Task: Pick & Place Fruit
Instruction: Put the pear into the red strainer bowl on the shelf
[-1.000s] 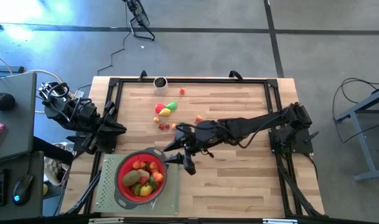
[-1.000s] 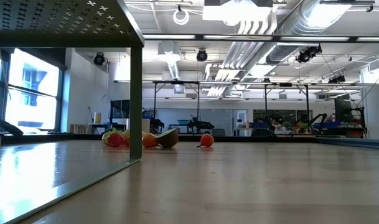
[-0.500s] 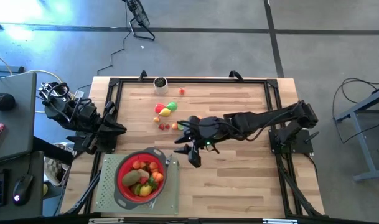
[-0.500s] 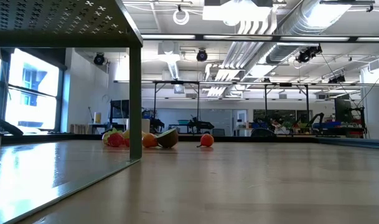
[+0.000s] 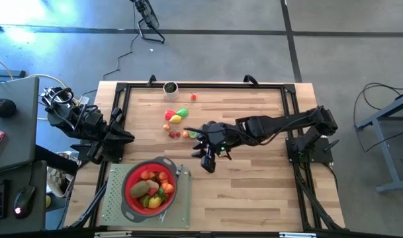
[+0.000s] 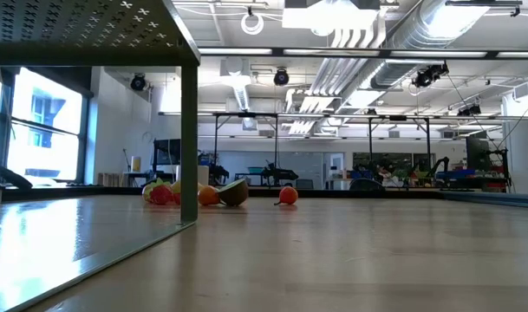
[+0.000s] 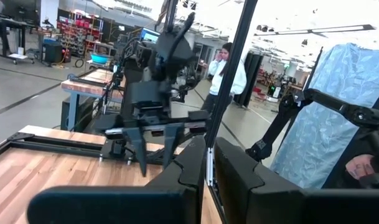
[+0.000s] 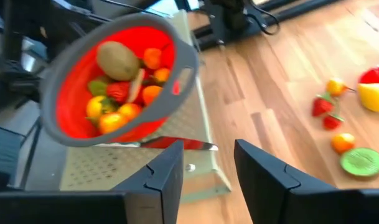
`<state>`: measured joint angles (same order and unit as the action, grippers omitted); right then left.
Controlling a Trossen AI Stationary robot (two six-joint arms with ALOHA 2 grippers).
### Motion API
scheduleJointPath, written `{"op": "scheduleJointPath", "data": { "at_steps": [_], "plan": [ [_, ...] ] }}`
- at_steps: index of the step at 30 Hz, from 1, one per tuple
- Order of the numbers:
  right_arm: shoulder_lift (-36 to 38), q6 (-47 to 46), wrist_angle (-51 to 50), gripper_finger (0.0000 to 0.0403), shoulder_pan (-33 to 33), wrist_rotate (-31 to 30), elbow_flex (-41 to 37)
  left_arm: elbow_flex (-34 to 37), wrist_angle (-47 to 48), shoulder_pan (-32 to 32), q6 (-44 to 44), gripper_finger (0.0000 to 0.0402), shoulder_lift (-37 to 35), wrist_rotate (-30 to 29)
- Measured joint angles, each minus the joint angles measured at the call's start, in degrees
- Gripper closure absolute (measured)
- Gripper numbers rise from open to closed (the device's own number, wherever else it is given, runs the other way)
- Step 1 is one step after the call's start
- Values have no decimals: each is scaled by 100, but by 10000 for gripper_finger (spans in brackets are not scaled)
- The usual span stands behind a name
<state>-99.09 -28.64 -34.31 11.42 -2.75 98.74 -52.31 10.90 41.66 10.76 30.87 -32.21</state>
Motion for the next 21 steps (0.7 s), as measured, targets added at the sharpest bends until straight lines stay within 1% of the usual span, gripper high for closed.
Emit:
{"op": "scheduleJointPath", "data": {
  "at_steps": [3,10,16,21],
  "plan": [
    [0,26,-177,273,-101,31,0,0,2,-2,1,371,1,0],
    [0,117,-478,282,-464,437,0,0,1,-2,-28,371,-1,0],
    [-2,601,-701,286,-799,775,0,0,53,-1,-45,371,-1,-2],
    [-2,1315,-1093,289,-1066,911,0,0,136,0,-45,371,0,-4]
  ]
}}
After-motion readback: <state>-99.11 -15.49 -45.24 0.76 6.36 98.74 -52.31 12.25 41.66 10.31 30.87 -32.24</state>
